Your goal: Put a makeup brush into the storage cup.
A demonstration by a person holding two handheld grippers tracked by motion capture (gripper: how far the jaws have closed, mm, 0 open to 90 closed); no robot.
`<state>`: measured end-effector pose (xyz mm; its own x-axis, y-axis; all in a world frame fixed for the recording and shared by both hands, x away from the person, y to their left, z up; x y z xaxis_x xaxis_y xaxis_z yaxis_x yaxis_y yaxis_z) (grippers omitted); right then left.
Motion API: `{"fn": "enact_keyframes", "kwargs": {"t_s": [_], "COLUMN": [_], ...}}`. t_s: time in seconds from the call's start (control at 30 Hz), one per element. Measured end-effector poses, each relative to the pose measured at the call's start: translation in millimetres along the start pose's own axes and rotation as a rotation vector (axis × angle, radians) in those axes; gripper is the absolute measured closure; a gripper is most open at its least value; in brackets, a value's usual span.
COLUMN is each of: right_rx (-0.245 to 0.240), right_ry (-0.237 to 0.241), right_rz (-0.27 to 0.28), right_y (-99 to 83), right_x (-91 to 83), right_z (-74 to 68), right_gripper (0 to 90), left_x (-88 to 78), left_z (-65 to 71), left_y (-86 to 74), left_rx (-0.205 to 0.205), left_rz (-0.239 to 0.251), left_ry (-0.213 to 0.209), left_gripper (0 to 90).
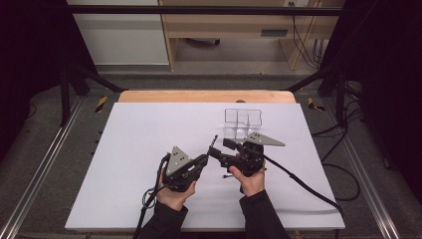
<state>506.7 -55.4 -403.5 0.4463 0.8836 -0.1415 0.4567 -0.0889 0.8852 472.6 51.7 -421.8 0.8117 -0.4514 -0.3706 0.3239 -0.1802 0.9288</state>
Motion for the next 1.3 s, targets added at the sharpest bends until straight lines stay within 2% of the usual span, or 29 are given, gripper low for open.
{"fn": "enact_keyframes", "kwargs": {"t_s": [0.6, 0.97, 1.3], "right_rx": [0.055, 0.07, 0.084], "right_ry": [0.029, 0.063, 0.077], "right_rz": [0.001, -0.004, -0.005], "right_y": [-2.7, -4.1, -4.7], "right_x": [3.3, 5.0, 5.7], "right_z": [-2.0, -4.4, -5.1], "right_gripper": [49.5, 62.9, 70.2], "left_x": [1.9, 2.8, 2.3], "left_z": [7.3, 9.9, 10.2], "left_y": [0.1, -0.1, 0.1], "left_rx": [-0.008, -0.016, -0.022], "left_rz": [0.006, 0.008, 0.009], "left_ry": [0.002, 0.006, 0.005], "left_gripper": [83.2, 83.2, 83.2]}}
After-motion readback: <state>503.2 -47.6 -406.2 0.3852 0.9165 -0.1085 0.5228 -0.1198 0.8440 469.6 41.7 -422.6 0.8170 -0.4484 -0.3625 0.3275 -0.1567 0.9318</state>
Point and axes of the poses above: each handheld gripper's, and its own axes: x roughly forward along the jaws, y roughly out of its top, z roughly to its right, the point moved 8 cm from there along x, roughly forward along the jaws, and after that the axes turned 13 degrees about y, right-handed, at the moved point
